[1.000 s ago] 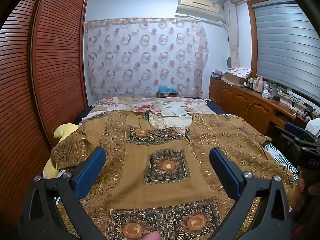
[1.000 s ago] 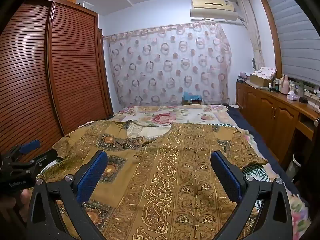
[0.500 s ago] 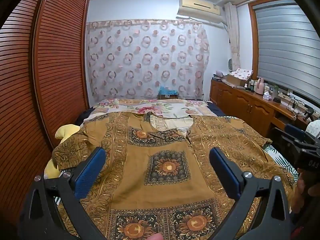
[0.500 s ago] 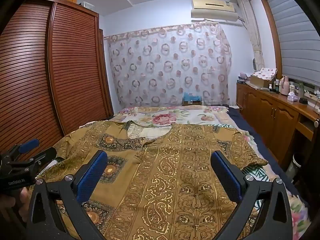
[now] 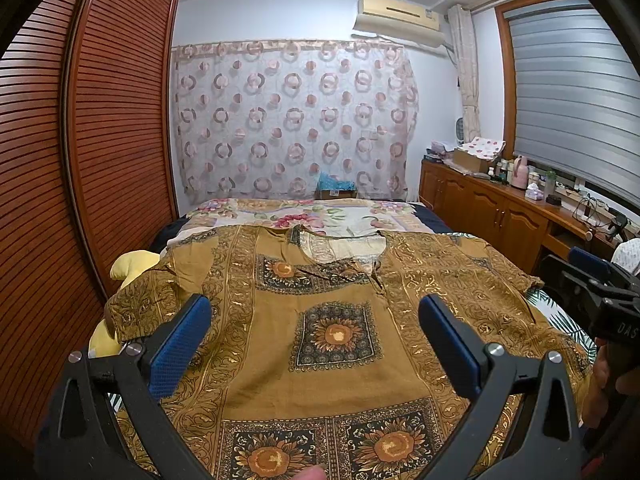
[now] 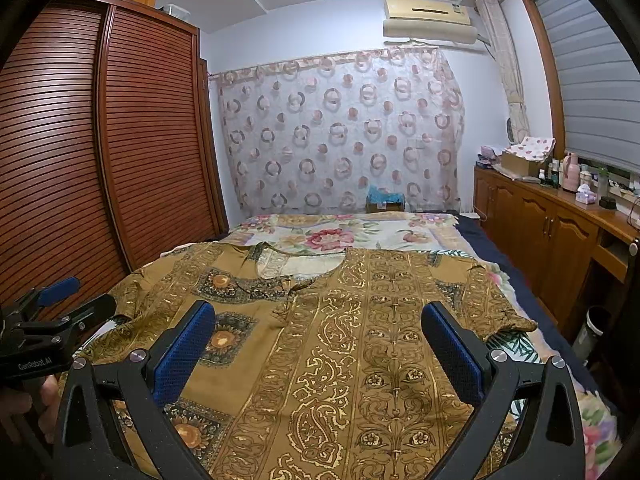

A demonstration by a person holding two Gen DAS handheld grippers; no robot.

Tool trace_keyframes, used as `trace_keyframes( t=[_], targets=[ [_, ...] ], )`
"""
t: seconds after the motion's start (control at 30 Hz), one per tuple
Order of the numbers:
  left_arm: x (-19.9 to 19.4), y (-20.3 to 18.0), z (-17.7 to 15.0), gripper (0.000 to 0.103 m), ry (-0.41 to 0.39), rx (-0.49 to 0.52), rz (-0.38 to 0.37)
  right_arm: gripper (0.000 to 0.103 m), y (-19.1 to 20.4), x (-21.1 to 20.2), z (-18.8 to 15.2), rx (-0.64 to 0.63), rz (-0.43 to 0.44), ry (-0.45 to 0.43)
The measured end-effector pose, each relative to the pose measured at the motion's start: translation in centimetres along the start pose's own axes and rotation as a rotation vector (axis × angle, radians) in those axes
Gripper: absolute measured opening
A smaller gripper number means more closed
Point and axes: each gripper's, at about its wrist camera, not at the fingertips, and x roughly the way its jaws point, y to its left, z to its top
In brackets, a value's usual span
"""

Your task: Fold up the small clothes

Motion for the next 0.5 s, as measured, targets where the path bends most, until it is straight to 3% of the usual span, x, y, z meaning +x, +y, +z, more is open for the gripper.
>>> trace_keyframes(
  t=[0.5],
  targets=[
    [-0.13,-0.25,0.30,0.103,-0.005,0.003,0.002,0.103,0.00,0.06,0.02,0.000,-0.001,-0.003]
  ],
)
